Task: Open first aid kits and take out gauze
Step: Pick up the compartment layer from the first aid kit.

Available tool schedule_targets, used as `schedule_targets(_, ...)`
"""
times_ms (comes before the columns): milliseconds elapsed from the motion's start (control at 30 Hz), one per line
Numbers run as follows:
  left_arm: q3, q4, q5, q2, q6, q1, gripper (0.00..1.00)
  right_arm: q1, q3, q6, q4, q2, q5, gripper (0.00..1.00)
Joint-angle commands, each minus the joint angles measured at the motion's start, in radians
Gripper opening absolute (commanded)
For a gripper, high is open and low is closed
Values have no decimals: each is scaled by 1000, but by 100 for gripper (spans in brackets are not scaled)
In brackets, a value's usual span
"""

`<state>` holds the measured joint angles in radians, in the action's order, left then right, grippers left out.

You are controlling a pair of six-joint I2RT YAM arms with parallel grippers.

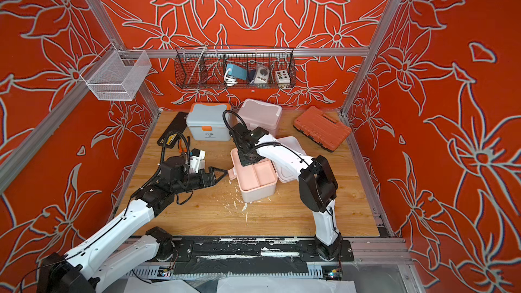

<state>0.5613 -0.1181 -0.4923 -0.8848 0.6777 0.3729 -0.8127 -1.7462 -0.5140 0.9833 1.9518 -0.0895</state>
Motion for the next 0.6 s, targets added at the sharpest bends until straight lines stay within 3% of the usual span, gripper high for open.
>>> schedule_targets(0,37,-3,-4,1,0,-5,98,-8,-43,-70,23,13,-22,0)
schedule_targets(233,55,-25,20,1,-4,-5,98,-26,-61,-186,19,33,10,0)
schedule_targets(567,58,-34,35,0,-1,-5,98,-59,-146,-256,119,39,-96,0)
